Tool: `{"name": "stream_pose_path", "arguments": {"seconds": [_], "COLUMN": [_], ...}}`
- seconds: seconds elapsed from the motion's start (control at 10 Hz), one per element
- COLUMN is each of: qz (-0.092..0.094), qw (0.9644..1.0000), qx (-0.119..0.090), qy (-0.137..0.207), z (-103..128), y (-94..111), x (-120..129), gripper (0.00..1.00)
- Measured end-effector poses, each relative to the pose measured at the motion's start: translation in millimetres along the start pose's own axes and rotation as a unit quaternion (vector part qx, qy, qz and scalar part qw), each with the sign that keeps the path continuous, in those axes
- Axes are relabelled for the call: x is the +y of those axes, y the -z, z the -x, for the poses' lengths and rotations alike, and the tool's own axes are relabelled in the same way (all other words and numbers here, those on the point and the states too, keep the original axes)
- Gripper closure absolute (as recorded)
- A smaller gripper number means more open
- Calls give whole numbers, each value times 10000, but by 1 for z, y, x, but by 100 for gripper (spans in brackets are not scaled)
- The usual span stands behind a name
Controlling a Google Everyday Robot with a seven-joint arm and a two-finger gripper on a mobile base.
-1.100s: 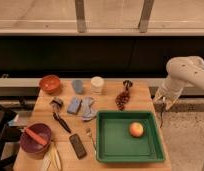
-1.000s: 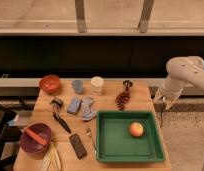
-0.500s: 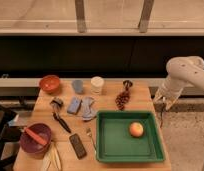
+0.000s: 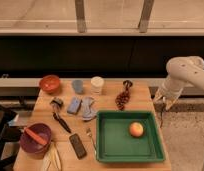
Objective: Place eraser in metal cup
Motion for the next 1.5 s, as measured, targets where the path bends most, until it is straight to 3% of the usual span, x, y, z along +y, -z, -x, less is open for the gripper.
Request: {"name": "stream_pose_path", "arguments": {"seconds": [1.0, 1.2, 1.5], "qz": [-11, -125, -320], "qw": [10000, 9997, 9953], "qx": [5, 6, 55], "qy": [7, 204, 915], "z": [0, -5, -38], "y": [0, 3, 1], "x": [1, 10, 59], "gripper": [48, 48, 48]}}
